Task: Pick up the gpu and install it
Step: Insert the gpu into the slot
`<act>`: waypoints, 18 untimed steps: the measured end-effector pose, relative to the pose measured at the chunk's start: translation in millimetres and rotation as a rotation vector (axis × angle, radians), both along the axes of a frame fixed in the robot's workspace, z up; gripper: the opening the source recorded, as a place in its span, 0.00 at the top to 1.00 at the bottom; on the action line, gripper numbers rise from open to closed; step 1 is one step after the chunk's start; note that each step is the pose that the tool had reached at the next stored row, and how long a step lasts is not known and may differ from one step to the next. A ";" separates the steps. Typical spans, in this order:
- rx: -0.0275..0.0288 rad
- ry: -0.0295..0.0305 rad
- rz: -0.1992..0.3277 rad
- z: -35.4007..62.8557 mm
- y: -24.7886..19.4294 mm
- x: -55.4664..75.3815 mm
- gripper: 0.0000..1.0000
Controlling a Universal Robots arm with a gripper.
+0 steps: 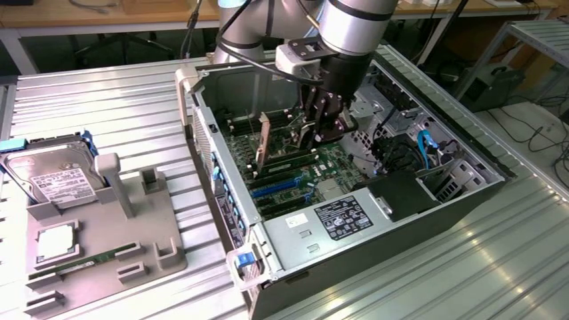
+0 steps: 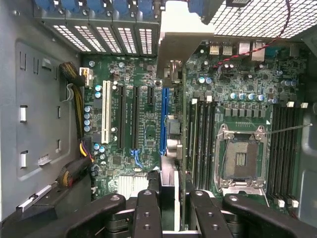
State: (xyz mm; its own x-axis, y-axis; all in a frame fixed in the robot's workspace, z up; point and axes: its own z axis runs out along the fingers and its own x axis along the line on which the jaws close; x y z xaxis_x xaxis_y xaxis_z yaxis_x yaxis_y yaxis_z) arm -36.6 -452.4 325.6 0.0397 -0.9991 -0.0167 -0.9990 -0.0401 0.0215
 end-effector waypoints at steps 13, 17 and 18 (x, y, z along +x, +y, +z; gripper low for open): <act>0.0002 0.0029 0.000 -1.8 0.0 0.0 0.72; 0.0003 0.0029 0.000 -1.8 0.0 0.0 0.72; 0.0003 0.0029 0.000 -1.8 0.0 0.0 0.72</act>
